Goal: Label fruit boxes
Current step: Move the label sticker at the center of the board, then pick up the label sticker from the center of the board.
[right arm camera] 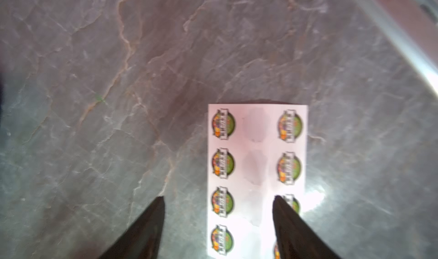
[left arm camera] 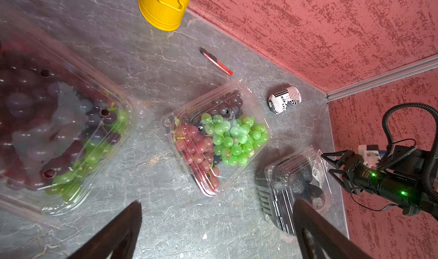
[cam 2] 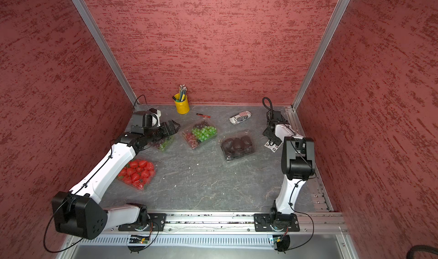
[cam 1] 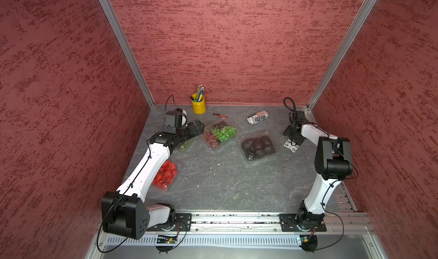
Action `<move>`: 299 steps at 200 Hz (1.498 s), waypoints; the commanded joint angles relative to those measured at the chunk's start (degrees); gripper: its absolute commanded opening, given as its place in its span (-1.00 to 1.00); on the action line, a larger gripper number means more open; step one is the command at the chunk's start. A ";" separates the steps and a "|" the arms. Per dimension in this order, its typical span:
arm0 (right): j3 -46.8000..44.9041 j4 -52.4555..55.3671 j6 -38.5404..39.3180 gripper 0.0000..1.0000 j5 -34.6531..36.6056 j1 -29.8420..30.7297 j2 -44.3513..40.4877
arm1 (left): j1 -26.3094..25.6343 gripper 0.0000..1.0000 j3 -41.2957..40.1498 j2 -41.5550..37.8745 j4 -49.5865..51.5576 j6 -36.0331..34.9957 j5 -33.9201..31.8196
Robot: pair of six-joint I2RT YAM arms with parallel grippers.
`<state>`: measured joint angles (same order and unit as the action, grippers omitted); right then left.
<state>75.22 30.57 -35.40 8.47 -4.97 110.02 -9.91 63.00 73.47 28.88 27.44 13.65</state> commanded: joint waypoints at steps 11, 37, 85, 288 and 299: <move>-1.94 1.69 -4.55 0.57 4.04 0.05 -0.98 | 0.09 0.99 -0.16 -0.17 -2.14 0.07 1.55; -1.31 0.56 -6.07 0.61 2.13 0.05 0.97 | 0.12 0.99 -0.51 -0.43 -2.03 -0.02 1.39; -0.58 1.98 -6.80 0.69 2.58 0.05 2.77 | 0.18 0.99 -0.99 -1.05 -1.79 -0.06 0.85; -4.82 3.53 -1.96 0.34 0.81 0.68 7.88 | 0.60 0.99 -3.03 -2.61 -2.00 0.61 1.18; -4.98 3.29 -1.78 0.15 0.49 0.70 7.73 | 0.60 1.00 -3.10 -2.85 -1.82 0.67 1.12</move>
<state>73.43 31.42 -37.54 12.32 -4.34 113.21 -9.58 60.73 72.40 27.09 27.81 14.55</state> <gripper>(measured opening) 0.657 0.996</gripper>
